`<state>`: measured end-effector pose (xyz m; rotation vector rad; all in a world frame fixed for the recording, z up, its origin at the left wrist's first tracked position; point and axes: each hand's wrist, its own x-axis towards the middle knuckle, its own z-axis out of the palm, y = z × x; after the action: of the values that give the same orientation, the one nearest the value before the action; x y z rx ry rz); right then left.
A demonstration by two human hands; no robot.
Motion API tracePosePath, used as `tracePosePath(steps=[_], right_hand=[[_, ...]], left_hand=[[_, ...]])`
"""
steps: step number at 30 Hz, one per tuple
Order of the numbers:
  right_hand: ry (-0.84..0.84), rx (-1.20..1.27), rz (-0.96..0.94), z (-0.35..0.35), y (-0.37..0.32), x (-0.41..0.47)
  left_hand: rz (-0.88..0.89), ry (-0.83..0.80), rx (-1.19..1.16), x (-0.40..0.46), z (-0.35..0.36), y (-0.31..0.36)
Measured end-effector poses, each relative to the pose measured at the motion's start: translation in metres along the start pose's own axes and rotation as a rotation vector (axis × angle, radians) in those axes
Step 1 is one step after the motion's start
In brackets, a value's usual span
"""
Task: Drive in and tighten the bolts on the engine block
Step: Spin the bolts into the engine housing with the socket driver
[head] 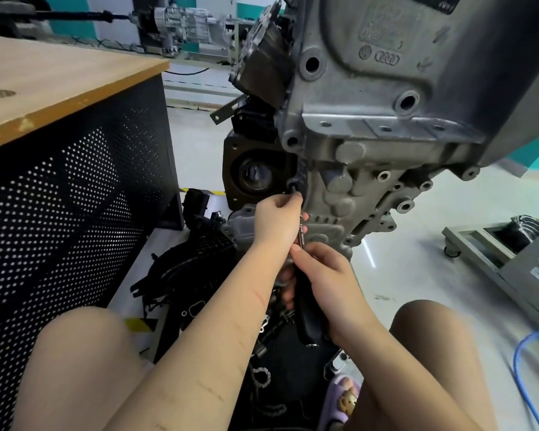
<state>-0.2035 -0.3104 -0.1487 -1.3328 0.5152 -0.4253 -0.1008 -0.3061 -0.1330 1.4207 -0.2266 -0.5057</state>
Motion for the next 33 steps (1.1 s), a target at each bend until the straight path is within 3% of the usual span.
tracePosePath(steps=[20,28,31,33], right_hand=[[0.011,0.033,0.009,0.001,-0.011,-0.001],[-0.035,0.187,0.097,-0.004,-0.015,0.010],[-0.103,0.391,0.176,-0.004,-0.016,0.011],[-0.140,0.592,0.257,-0.001,-0.018,0.011]], left_hand=[[-0.043,0.037,-0.111,-0.001,0.006,0.004],[-0.155,-0.028,-0.223,-0.003,-0.005,0.001],[-0.214,-0.076,-0.206,-0.007,-0.012,-0.006],[-0.306,-0.202,-0.237,-0.013,-0.017,-0.008]])
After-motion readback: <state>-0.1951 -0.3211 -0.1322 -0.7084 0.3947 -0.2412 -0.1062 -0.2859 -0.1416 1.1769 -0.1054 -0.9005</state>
